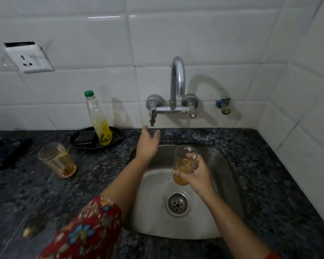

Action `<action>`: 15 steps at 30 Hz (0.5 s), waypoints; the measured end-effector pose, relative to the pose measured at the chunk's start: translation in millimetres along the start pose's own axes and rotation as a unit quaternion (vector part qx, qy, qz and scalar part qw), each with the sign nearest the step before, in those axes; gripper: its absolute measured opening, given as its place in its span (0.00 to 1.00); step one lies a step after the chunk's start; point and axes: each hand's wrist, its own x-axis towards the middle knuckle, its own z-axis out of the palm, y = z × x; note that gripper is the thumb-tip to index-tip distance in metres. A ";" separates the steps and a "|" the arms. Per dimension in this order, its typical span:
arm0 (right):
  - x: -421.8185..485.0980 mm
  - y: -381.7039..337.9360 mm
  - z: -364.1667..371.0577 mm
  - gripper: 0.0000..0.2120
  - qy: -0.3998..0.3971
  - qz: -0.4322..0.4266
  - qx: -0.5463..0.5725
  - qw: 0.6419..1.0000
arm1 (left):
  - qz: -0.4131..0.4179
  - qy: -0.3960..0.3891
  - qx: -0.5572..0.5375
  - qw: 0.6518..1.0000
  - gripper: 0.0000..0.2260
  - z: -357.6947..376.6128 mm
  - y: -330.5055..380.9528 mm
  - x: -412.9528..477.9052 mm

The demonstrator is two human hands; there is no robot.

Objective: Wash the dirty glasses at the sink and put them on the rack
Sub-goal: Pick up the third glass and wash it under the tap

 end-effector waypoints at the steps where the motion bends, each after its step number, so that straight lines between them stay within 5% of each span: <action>1: 3.4 -1.7 -0.9 0.27 -0.003 0.002 -0.001 1.000 | 0.001 0.001 0.011 1.000 0.28 2.9 11.1 11.1; 10: 23.2 -16.4 -5.9 0.29 -0.006 0.001 -0.012 1.000 | 0.003 0.033 0.090 0.995 0.29 13.9 40.6 53.0; 15: 26.2 -23.0 -1.4 0.28 -0.004 0.003 -0.014 1.000 | -0.014 0.039 0.047 0.998 0.27 11.1 35.0 62.9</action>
